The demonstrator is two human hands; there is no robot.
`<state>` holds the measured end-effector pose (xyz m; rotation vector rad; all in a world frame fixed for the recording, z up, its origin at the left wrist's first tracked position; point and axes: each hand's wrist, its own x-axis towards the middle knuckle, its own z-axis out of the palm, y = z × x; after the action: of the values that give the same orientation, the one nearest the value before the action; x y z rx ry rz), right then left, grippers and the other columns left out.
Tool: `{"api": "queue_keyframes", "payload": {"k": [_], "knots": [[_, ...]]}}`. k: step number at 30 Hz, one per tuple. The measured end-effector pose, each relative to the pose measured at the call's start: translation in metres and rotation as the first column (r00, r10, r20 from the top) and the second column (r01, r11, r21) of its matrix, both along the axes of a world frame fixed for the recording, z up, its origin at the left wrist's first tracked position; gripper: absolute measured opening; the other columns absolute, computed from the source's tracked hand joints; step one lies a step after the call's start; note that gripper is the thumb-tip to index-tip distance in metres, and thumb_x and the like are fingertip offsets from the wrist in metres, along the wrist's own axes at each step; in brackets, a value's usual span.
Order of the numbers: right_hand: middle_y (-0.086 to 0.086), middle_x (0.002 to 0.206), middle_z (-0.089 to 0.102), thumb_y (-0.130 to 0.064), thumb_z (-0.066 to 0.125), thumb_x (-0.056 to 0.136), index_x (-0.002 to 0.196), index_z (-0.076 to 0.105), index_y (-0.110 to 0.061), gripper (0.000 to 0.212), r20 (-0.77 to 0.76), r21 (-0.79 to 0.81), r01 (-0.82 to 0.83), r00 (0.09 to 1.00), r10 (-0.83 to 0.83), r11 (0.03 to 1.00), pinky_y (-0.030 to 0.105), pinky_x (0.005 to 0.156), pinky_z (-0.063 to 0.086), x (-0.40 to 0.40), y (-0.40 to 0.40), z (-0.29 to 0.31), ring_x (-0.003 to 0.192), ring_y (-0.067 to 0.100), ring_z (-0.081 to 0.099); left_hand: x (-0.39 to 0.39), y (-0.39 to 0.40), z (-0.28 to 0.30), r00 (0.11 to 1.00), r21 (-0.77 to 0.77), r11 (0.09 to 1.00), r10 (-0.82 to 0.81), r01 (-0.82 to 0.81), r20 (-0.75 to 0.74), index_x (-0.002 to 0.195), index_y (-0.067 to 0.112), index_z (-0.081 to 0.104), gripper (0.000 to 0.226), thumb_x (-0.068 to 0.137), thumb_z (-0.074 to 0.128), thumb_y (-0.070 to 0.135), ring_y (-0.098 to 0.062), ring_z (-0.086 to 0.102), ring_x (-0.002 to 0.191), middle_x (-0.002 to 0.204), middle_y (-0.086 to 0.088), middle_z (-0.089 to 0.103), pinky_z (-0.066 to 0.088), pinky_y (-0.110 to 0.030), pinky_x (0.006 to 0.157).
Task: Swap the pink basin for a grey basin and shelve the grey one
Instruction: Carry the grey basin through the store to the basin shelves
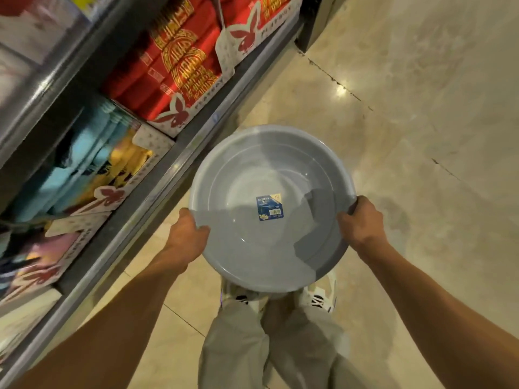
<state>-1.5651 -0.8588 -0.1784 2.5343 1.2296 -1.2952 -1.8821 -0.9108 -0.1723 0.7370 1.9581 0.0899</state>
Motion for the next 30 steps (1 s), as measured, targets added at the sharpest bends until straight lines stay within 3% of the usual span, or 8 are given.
{"api": "queue_keyframes", "payload": {"k": [2, 5, 8, 13, 17, 25, 28, 30], "knots": [[0.019, 0.109, 0.06, -0.01, 0.052, 0.088, 0.123, 0.053, -0.001, 0.036, -0.006, -0.006, -0.013, 1.0, 0.013, 1.0, 0.038, 0.067, 0.047, 0.001, 0.0, -0.007, 0.086, 0.033, 0.056, 0.001, -0.001, -0.01, 1.0, -0.005, 1.0, 0.008, -0.008, -0.01, 0.129, 0.015, 0.049, 0.039, 0.093, 0.06, 0.008, -0.026, 0.065, 0.1, 0.112, -0.007, 0.063, 0.061, -0.045, 0.079], [0.019, 0.107, 0.061, -0.01, 0.051, 0.087, 0.123, 0.054, -0.002, 0.037, -0.008, -0.004, -0.038, 0.999, 0.038, 0.999, 0.037, 0.066, 0.046, 0.002, 0.002, -0.017, 0.084, 0.032, 0.056, 0.002, -0.004, -0.024, 0.998, 0.001, 1.0, 0.019, -0.019, -0.062, 0.126, 0.017, 0.043, 0.037, 0.095, 0.06, 0.01, -0.019, 0.061, 0.089, 0.104, -0.002, 0.058, 0.053, -0.027, 0.06], [0.015, 0.099, 0.059, -0.008, 0.051, 0.087, 0.119, 0.055, -0.002, 0.033, -0.004, 0.006, -0.066, 0.998, 0.066, 0.998, 0.028, 0.053, 0.04, 0.005, 0.003, -0.026, 0.07, 0.02, 0.051, 0.002, -0.005, -0.035, 0.998, 0.01, 1.0, 0.028, -0.028, -0.056, 0.119, 0.023, 0.037, 0.036, 0.096, 0.06, 0.009, -0.014, 0.058, 0.08, 0.098, 0.003, 0.055, 0.05, -0.021, 0.053], [-0.002, 0.077, 0.05, -0.005, 0.052, 0.084, 0.11, 0.057, -0.005, 0.026, 0.025, 0.061, -0.075, 0.997, 0.074, 0.995, 0.023, 0.048, 0.032, 0.005, 0.002, -0.032, 0.064, 0.009, 0.044, 0.006, -0.007, -0.037, 0.999, 0.064, 0.998, 0.014, -0.012, -0.037, 0.116, 0.023, 0.034, 0.038, 0.095, 0.06, 0.006, -0.024, 0.059, 0.094, 0.097, 0.002, 0.053, 0.059, -0.041, 0.075], [0.001, 0.081, 0.054, -0.004, 0.056, 0.082, 0.11, 0.059, -0.007, 0.029, -0.003, 0.063, -0.078, 0.997, 0.079, 0.995, 0.025, 0.052, 0.035, 0.007, 0.003, -0.032, 0.074, 0.025, 0.052, 0.006, -0.005, -0.035, 0.999, 0.081, 0.997, 0.004, 0.0, -0.038, 0.119, 0.021, 0.036, 0.04, 0.094, 0.063, 0.006, -0.029, 0.06, 0.1, 0.112, -0.009, 0.056, 0.06, -0.047, 0.08], [-0.001, 0.078, 0.056, -0.002, 0.057, 0.079, 0.101, 0.06, -0.012, 0.024, -0.067, 0.078, 0.044, 0.997, -0.038, 0.996, 0.025, 0.052, 0.038, 0.011, 0.002, -0.01, 0.074, 0.025, 0.055, 0.008, 0.003, -0.006, 1.0, 0.122, 0.992, -0.01, 0.01, 0.001, 0.121, 0.017, 0.037, 0.041, 0.093, 0.063, 0.005, -0.028, 0.064, 0.1, 0.114, -0.01, 0.057, 0.062, -0.036, 0.07], [-0.002, 0.079, 0.06, -0.006, 0.06, 0.08, 0.1, 0.06, -0.016, 0.022, -0.111, 0.144, 0.045, 0.993, -0.029, 0.989, 0.029, 0.055, 0.042, 0.016, 0.002, 0.025, 0.072, 0.024, 0.057, 0.009, 0.011, 0.028, 1.0, 0.148, 0.989, 0.0, 0.003, -0.018, 0.117, 0.025, 0.037, 0.039, 0.093, 0.062, 0.008, -0.02, 0.063, 0.089, 0.104, 0.001, 0.058, 0.052, -0.015, 0.051], [-0.006, 0.081, 0.063, -0.007, 0.061, 0.081, 0.102, 0.061, -0.02, 0.025, -0.142, 0.193, 0.058, 0.989, -0.03, 0.98, 0.028, 0.054, 0.045, 0.022, 0.005, 0.06, 0.072, 0.017, 0.059, 0.014, 0.018, 0.061, 1.0, 0.185, 0.983, 0.016, -0.011, -0.025, 0.113, 0.03, 0.036, 0.036, 0.093, 0.06, 0.012, -0.015, 0.063, 0.085, 0.1, 0.006, 0.059, 0.046, -0.01, 0.043]]}}
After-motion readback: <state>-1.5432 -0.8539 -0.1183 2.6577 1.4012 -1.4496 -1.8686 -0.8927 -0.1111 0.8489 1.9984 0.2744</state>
